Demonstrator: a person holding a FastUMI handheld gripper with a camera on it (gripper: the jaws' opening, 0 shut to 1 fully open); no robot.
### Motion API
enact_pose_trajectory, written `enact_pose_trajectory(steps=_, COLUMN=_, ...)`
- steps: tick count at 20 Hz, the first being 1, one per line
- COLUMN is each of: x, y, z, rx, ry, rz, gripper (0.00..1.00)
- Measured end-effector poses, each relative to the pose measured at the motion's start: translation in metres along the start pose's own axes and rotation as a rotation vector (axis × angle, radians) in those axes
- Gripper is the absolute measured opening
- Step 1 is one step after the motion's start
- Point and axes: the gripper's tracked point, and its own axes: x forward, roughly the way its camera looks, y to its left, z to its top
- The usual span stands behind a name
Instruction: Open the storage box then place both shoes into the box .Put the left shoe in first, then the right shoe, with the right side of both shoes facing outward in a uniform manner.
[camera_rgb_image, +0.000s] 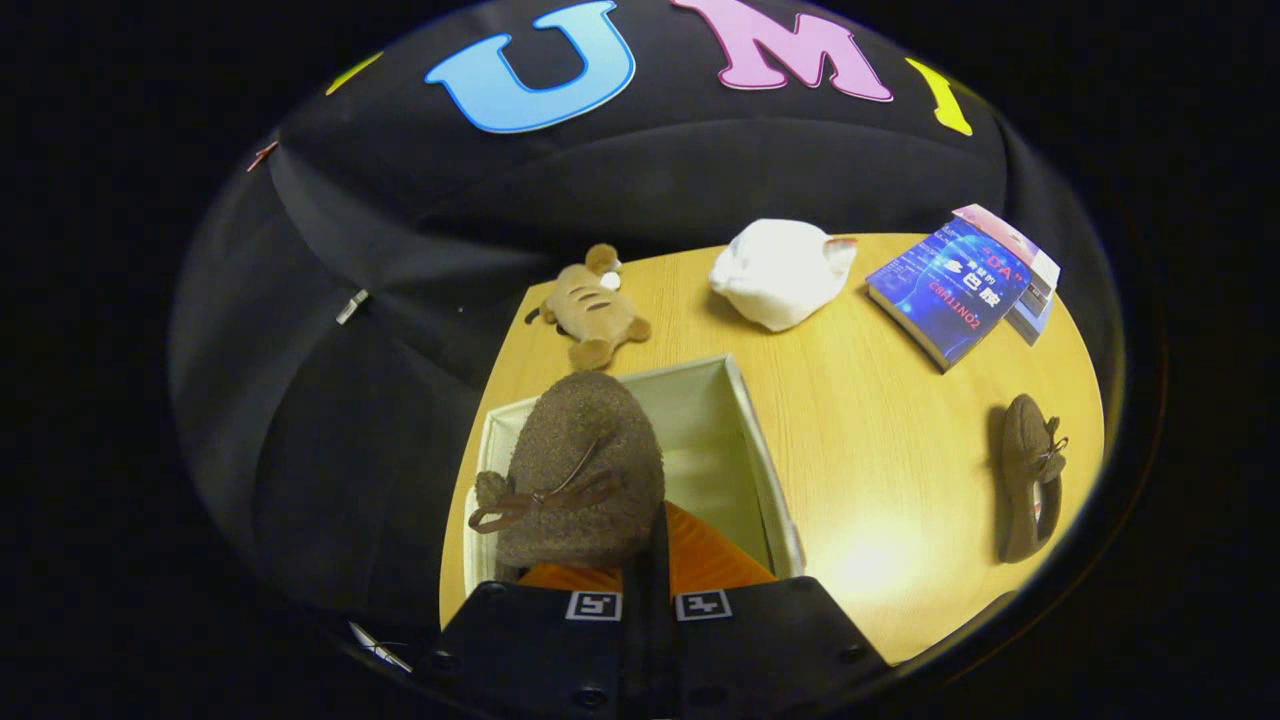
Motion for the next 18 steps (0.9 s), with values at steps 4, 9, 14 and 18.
enact_pose_trajectory(steps=4, x=0.021, y=0.012, z=-0.021, rx=-0.004, ry=0.053, rz=-0.011, gripper=0.05)
enact_pose_trajectory(steps=9, x=0.032, y=0.021, z=-0.038, rx=-0.015, ry=0.104, rz=0.01, gripper=0.05)
enact_pose_trajectory(steps=14, x=0.031, y=0.033, z=-0.047, rx=-0.016, ry=0.137, rz=0.083, gripper=0.19)
enact_pose_trajectory(steps=18, x=0.023, y=0.054, z=-0.056, rx=-0.008, ry=0.177, rz=0.183, gripper=0.49)
